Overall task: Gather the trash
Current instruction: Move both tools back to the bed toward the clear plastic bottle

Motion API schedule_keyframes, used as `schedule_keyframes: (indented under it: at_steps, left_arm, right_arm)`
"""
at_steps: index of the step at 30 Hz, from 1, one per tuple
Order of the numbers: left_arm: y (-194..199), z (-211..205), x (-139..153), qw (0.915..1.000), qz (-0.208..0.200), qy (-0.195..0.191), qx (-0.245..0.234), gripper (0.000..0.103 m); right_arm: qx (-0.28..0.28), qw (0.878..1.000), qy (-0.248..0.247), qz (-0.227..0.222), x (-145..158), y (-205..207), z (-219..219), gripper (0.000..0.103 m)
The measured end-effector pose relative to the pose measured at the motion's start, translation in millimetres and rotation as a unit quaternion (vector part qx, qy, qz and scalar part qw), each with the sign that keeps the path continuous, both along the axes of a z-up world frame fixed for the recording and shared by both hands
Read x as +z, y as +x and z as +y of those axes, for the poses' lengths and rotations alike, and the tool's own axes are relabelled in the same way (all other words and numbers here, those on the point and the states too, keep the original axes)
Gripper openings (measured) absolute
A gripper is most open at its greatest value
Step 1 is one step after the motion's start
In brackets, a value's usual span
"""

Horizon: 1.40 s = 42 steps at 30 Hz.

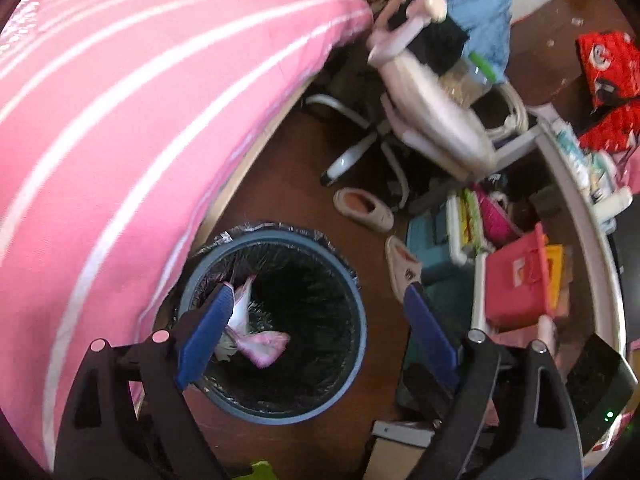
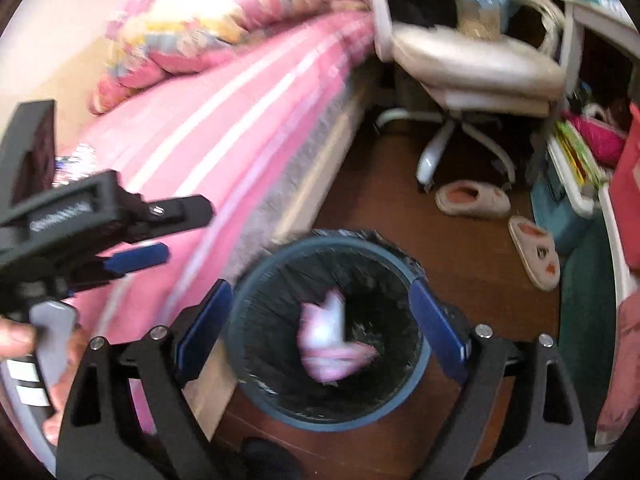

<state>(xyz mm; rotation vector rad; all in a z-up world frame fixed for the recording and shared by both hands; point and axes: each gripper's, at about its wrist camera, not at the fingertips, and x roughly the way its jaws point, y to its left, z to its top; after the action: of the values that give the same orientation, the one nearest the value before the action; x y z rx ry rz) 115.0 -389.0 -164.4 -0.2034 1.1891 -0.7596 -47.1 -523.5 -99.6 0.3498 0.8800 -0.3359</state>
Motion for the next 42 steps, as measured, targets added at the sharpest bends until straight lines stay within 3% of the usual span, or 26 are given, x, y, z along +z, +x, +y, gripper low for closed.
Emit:
schedule_keyframes:
  at_steps: [7,12,16,19,26,30,33,38,42]
  left_arm:
    - [-20.7,67.9,60.8,0.9938,-0.049,-0.081,0.059,0.086]
    - [-35.0,123.5,105.4,0.9797,-0.091,-0.146,0.102,0.087]
    - [-44.4,182.2,138.3,0.9676,-0.117,-0.175,0.140,0.089]
    - [-46.3,229.4,151.7,0.9593,-0.135,-0.173,0.177,0.089]
    - [-36.6,314.5,137.3,0.9520,-0.124,-0.155,0.233,0.089]
    - [-24.3,341.6,121.8,0.9498,-0.120,-0.158,0.242,0.090]
    - [-13.5,354.7,114.0,0.9502,-0.137,-0.149,0.237,0.090]
    - [16.5,356.1,95.8,0.9608,-0.143,-0.110,0.210,0.090]
    - [41.1,344.0,82.9,0.9686,-0.144,-0.081,0.185,0.090]
  right_arm:
    - [0.056,0.996,-0.017,-0.065,73.2,2.8,52.2,0.090]
    - [0.102,0.989,-0.022,-0.108,115.2,7.3,99.3,0.091]
    - [0.145,0.980,-0.008,-0.134,140.6,21.4,143.8,0.092]
    - [0.177,0.973,-0.005,-0.146,152.3,36.4,177.4,0.093]
    - [0.228,0.960,0.018,-0.160,152.2,75.4,239.6,0.094]
    - [0.249,0.953,0.066,-0.158,135.5,106.7,259.6,0.095]
    - [0.280,0.940,0.109,-0.160,117.3,128.6,267.3,0.095]
    - [0.279,0.938,0.134,-0.157,91.1,156.5,258.4,0.095]
    - [0.255,0.940,0.185,-0.130,63.7,192.9,237.1,0.095]
